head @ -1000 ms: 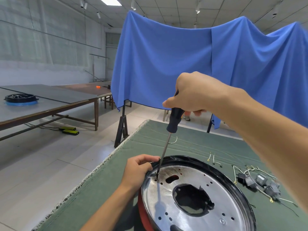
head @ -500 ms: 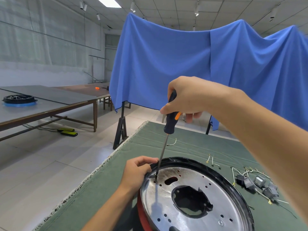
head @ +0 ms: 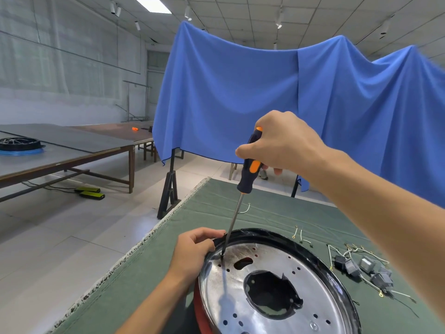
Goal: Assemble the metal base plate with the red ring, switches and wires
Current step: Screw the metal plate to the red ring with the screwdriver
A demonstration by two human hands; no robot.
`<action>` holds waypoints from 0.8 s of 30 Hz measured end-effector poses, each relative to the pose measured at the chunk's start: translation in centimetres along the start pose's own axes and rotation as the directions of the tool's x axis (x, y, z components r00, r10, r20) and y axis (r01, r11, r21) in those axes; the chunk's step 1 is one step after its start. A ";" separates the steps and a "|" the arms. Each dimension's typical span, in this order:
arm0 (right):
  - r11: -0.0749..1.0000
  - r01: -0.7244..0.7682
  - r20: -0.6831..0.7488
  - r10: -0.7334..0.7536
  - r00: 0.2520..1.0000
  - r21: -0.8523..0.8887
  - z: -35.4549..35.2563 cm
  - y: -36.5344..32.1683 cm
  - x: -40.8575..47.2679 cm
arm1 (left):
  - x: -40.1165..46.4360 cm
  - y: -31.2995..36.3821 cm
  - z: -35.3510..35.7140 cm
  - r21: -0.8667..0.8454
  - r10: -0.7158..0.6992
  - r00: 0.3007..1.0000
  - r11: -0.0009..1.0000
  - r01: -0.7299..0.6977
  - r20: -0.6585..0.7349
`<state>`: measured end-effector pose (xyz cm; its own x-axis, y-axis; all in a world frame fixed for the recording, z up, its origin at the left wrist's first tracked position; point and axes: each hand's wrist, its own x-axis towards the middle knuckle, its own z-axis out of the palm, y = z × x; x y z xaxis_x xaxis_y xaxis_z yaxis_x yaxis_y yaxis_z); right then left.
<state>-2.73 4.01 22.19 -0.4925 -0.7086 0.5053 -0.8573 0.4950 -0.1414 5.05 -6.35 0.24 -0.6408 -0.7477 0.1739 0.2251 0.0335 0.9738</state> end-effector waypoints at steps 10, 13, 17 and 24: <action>0.999 0.031 -0.240 -0.022 0.970 0.035 1.9 1.0 0.8 | -0.4 0.3 0.7 -0.016 -0.029 0.998 0.999 0.029 0.049; 0.993 0.067 -0.219 -0.045 0.975 0.095 2.2 1.7 1.3 | -0.5 0.0 1.2 -0.059 -0.060 0.997 0.996 0.063 0.051; 0.993 0.073 -0.242 -0.048 0.969 0.096 2.3 2.8 1.4 | -0.7 -0.5 2.4 -0.107 -0.079 0.996 0.991 0.084 0.047; 0.990 0.096 -0.410 -0.046 0.911 0.103 -0.8 4.3 2.4 | -0.5 -1.2 2.4 -0.046 -0.052 0.998 0.998 0.053 0.019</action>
<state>-7.47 4.81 23.44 -0.3483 -0.4621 0.8156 -0.9113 0.3706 -0.1792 3.37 -4.45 -0.65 -0.6654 -0.7359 0.1256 0.2243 -0.0367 0.9738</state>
